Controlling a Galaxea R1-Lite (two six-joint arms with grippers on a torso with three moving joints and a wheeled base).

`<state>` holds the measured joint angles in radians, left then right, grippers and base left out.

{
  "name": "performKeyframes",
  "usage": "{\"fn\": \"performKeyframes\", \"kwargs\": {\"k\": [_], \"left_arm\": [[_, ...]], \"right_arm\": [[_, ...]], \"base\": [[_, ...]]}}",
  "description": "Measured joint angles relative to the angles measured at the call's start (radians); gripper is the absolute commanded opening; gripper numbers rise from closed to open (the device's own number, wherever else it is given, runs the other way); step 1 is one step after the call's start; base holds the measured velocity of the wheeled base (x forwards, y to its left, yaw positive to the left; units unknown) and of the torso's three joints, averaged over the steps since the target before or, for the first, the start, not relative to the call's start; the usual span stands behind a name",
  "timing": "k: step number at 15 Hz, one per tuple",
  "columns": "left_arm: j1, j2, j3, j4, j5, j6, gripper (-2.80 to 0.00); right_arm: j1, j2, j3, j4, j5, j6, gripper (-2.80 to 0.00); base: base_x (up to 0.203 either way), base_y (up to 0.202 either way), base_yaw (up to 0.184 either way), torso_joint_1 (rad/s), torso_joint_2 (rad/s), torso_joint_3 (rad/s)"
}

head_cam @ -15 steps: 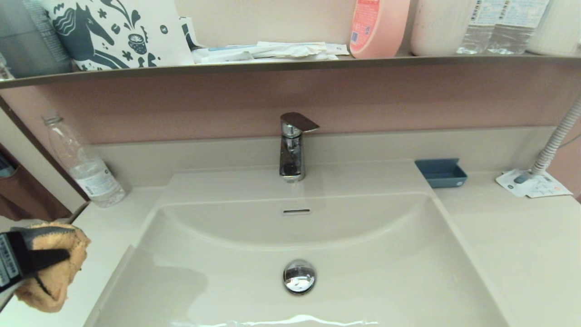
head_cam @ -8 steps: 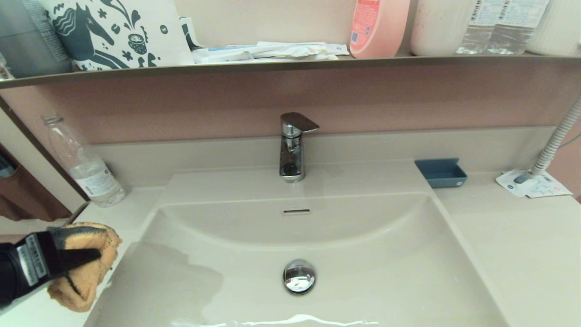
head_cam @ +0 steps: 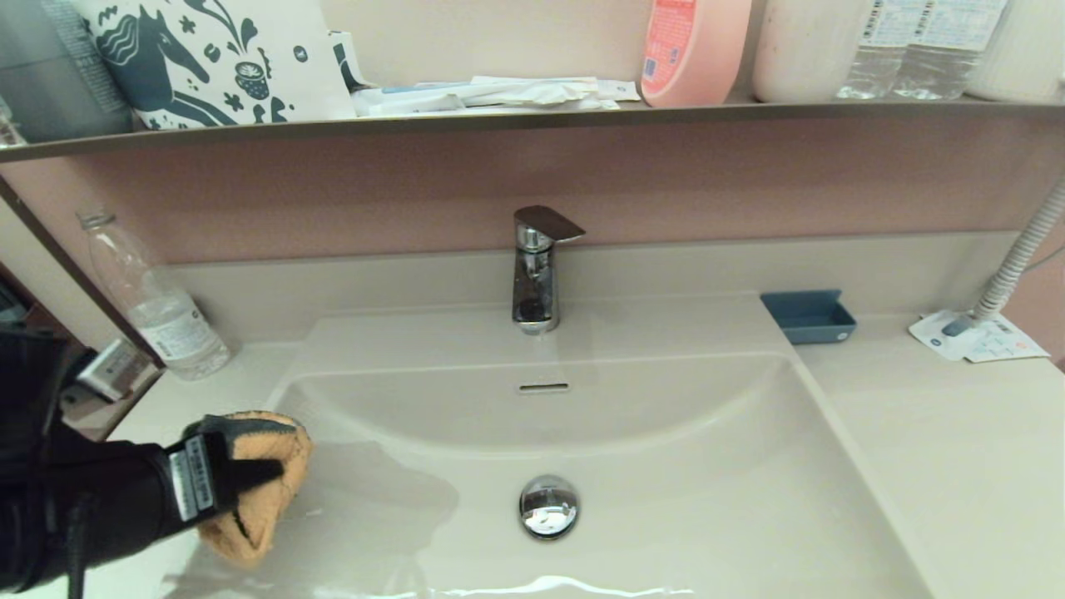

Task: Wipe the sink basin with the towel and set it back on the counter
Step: Wipe the sink

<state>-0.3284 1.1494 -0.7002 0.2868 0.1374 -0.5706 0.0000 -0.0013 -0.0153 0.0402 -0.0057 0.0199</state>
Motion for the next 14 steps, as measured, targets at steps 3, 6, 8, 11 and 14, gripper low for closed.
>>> {"fn": "performKeyframes", "kwargs": {"k": [3, 6, 8, 11, 14], "left_arm": [[-0.057, 0.129, 0.060, -0.147, 0.046, -0.015, -2.80], [-0.184, 0.281, 0.089, -0.271, 0.206, -0.040, -2.80], [-0.244, 0.391, 0.090, -0.322, 0.310, -0.059, -2.80], [-0.304, 0.520, 0.085, -0.354, 0.393, -0.069, -2.80], [-0.346, 0.628, 0.072, -0.409, 0.427, -0.071, -2.80]], "right_arm": [[0.000, 0.000, 0.000, 0.000, 0.000, 0.000, -2.80], [0.000, 0.000, 0.000, 0.000, 0.000, 0.000, -2.80], [0.000, 0.000, 0.000, 0.000, 0.000, 0.000, -2.80], [0.000, 0.000, 0.000, 0.000, 0.000, 0.000, -2.80], [0.000, 0.000, 0.000, 0.000, 0.000, 0.000, -2.80]], "base": [[0.000, 0.000, 0.000, 0.000, 0.00, 0.000], [0.000, 0.000, 0.000, 0.000, 0.00, 0.000], [0.000, 0.000, 0.000, 0.000, 0.00, 0.000], [0.000, 0.000, 0.000, 0.000, 0.00, 0.000], [0.000, 0.000, 0.000, 0.000, 0.00, 0.000]]}}
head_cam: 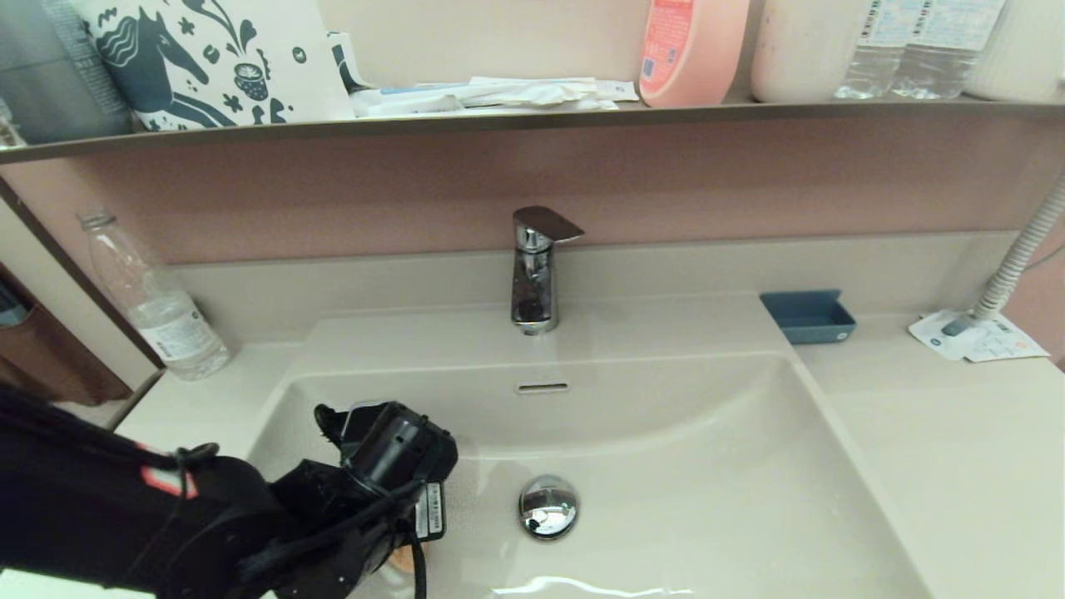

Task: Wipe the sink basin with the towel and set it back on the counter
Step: Wipe the sink

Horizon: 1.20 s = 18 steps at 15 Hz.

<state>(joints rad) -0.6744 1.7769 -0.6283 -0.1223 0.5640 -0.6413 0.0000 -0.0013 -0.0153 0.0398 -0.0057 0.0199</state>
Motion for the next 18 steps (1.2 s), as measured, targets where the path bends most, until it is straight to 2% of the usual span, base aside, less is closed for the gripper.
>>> {"fn": "performKeyframes", "kwargs": {"k": [2, 8, 15, 18], "left_arm": [[-0.040, 0.067, -0.017, -0.048, 0.018, 0.001, -2.80], [-0.136, 0.182, -0.127, -0.034, 0.022, 0.000, -2.80], [-0.241, 0.250, -0.318, 0.123, 0.021, -0.056, -2.80], [-0.280, 0.283, -0.409, 0.178, 0.034, -0.054, -2.80]], "right_arm": [[0.000, 0.000, 0.000, 0.000, 0.000, 0.000, -2.80], [0.000, 0.000, 0.000, 0.000, 0.000, 0.000, -2.80], [0.000, 0.000, 0.000, 0.000, 0.000, 0.000, -2.80], [0.000, 0.000, 0.000, 0.000, 0.000, 0.000, -2.80]], "base": [[0.000, 0.000, 0.000, 0.000, 0.00, 0.000], [0.000, 0.000, 0.000, 0.000, 0.00, 0.000], [0.000, 0.000, 0.000, 0.000, 0.00, 0.000], [0.000, 0.000, 0.000, 0.000, 0.00, 0.000]]}}
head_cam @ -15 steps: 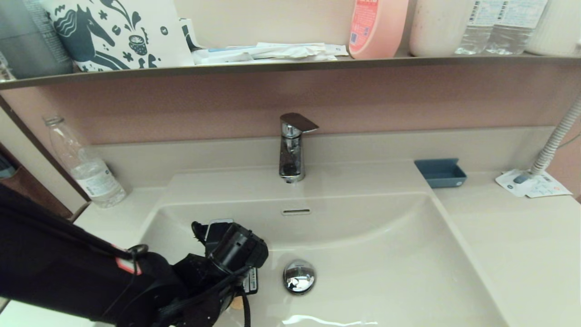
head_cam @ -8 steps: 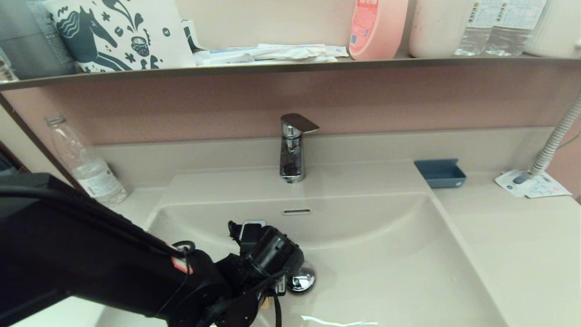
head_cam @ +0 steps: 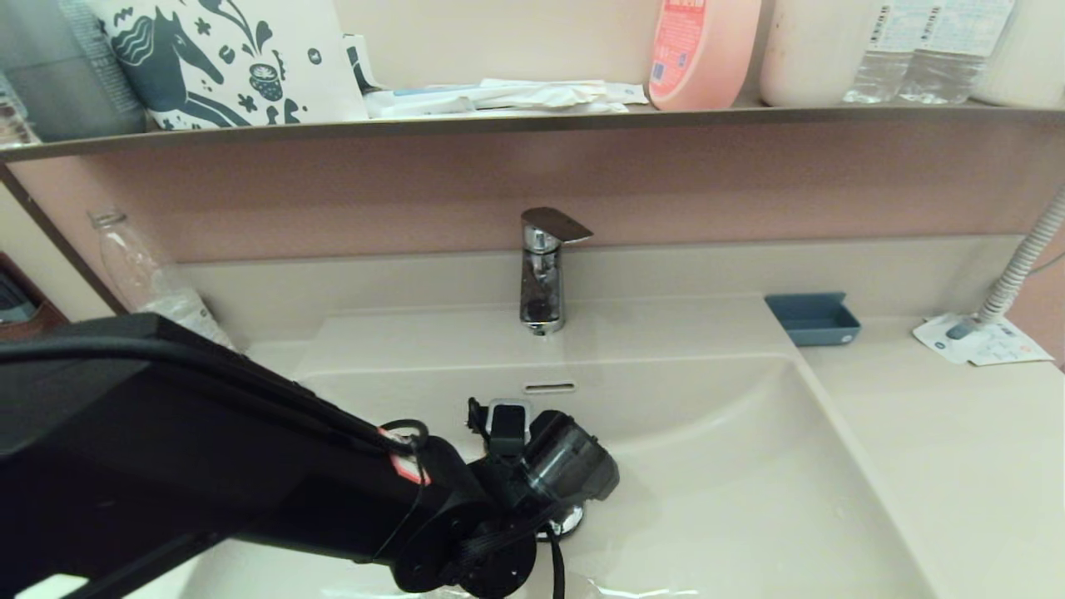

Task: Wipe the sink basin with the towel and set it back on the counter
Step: Wipe the sink

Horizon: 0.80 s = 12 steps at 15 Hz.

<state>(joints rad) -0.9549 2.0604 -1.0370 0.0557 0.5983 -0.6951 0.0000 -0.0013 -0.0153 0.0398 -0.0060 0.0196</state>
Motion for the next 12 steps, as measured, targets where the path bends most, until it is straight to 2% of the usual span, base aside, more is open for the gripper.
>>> {"fn": "performKeyframes", "kwargs": {"k": [2, 4, 9, 12], "left_arm": [[-0.024, 0.022, -0.086, -0.049, -0.023, 0.004, -2.80], [-0.050, 0.035, -0.116, -0.006, -0.041, 0.007, -2.80], [-0.011, 0.007, -0.081, 0.041, -0.029, -0.001, -2.80], [0.020, -0.026, -0.058, 0.056, -0.023, 0.023, -2.80]], "right_arm": [[-0.002, 0.000, 0.000, 0.000, 0.000, 0.000, -2.80], [0.000, 0.000, 0.000, 0.000, -0.001, 0.000, -2.80], [0.000, 0.000, 0.000, 0.000, 0.000, 0.000, -2.80], [0.000, 0.000, 0.000, 0.000, 0.000, 0.000, -2.80]], "base": [[0.000, 0.000, 0.000, 0.000, 0.00, 0.000], [0.000, 0.000, 0.000, 0.000, 0.00, 0.000], [0.000, 0.000, 0.000, 0.000, 0.00, 0.000], [0.000, 0.000, 0.000, 0.000, 0.00, 0.000]]}}
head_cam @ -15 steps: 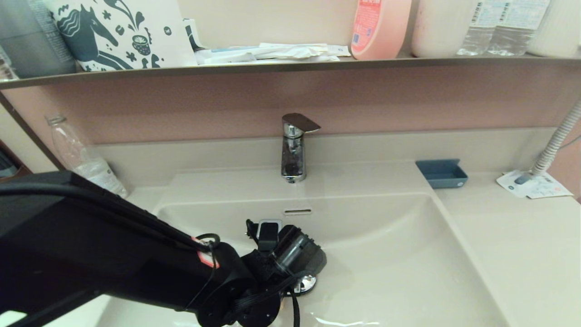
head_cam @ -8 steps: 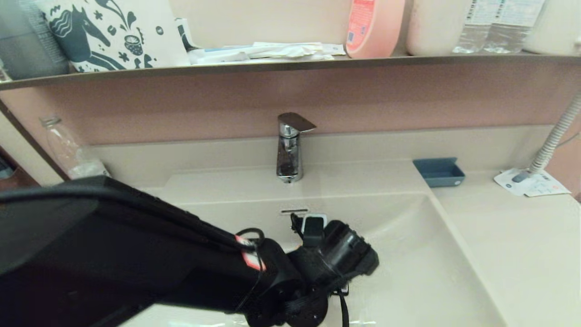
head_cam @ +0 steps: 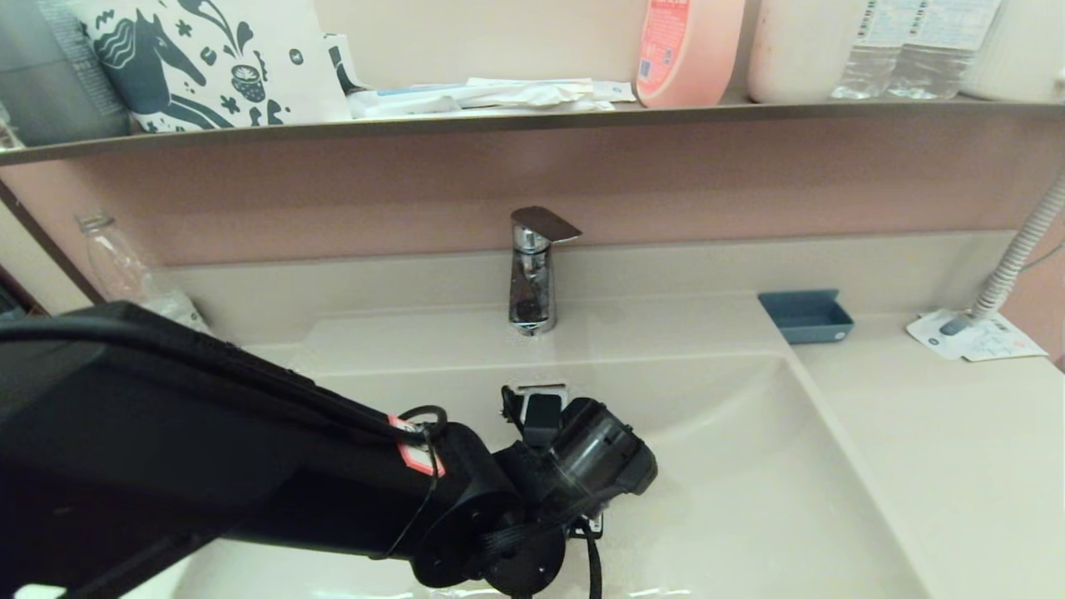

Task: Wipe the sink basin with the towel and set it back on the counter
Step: Wipe the sink

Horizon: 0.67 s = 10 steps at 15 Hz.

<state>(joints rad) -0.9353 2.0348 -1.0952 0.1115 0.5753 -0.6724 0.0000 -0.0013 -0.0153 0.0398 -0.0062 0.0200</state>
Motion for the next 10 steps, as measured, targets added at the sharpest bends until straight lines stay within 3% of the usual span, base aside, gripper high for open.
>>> {"fn": "performKeyframes", "kwargs": {"k": [4, 6, 10], "left_arm": [[0.148, -0.046, 0.031, 0.001, -0.008, 0.037, -2.80], [0.202, -0.053, 0.052, -0.061, -0.017, 0.057, -2.80], [0.187, -0.041, 0.050, -0.188, -0.011, 0.057, -2.80]], "right_arm": [[0.000, 0.000, 0.000, 0.000, 0.000, 0.000, -2.80], [0.000, 0.000, 0.000, 0.000, 0.000, 0.000, -2.80], [0.000, 0.000, 0.000, 0.000, 0.000, 0.000, -2.80]], "base": [[0.000, 0.000, 0.000, 0.000, 0.00, 0.000], [0.000, 0.000, 0.000, 0.000, 0.00, 0.000], [0.000, 0.000, 0.000, 0.000, 0.00, 0.000]]}}
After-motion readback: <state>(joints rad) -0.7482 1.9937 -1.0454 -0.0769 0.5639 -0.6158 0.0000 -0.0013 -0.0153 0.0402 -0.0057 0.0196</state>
